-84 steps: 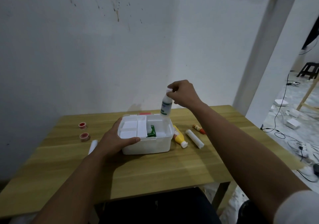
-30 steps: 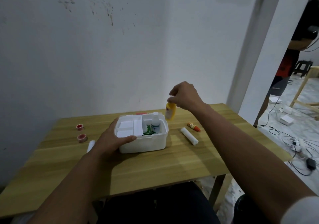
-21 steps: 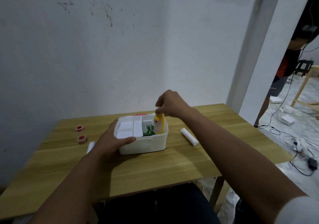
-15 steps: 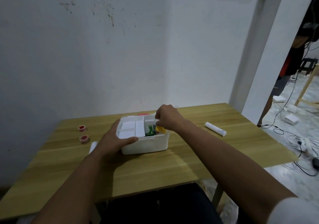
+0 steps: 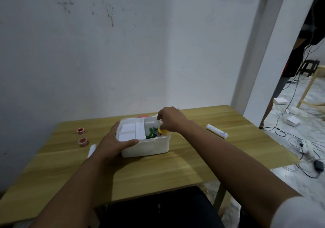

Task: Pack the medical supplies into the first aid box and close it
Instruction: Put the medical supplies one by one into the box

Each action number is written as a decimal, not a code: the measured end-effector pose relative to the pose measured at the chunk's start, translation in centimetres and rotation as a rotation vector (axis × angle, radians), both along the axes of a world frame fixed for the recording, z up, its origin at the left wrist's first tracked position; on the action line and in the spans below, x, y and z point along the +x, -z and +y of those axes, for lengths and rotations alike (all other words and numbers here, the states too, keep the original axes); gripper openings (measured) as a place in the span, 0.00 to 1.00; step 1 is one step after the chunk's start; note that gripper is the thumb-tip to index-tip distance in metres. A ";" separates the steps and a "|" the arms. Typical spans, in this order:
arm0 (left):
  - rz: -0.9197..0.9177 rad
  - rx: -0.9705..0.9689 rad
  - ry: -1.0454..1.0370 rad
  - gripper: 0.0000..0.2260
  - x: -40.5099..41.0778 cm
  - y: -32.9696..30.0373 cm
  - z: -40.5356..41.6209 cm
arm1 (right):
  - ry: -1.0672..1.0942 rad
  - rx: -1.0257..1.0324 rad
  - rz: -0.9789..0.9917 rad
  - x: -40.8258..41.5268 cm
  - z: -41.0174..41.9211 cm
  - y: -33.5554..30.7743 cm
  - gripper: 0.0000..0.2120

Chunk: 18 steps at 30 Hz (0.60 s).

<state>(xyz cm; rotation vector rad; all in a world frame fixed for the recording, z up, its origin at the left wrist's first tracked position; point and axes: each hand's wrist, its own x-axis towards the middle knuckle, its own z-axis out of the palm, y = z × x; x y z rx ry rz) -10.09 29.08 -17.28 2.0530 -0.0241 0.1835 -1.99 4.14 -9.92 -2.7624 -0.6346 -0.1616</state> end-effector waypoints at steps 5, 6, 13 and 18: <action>0.006 0.006 0.004 0.38 -0.1 0.0 0.0 | -0.008 0.152 0.079 -0.3 -1.4 -1.0 0.23; 0.006 0.003 0.004 0.37 -0.1 -0.1 -0.1 | 0.016 0.181 0.082 -0.3 -1.7 -1.2 0.22; 0.018 0.040 -0.013 0.48 0.2 0.3 0.5 | 0.374 0.203 0.021 1.7 -7.4 -0.1 0.08; 0.033 0.032 -0.010 0.53 0.4 0.5 0.7 | 0.522 -0.075 0.125 1.8 -10.4 2.5 0.04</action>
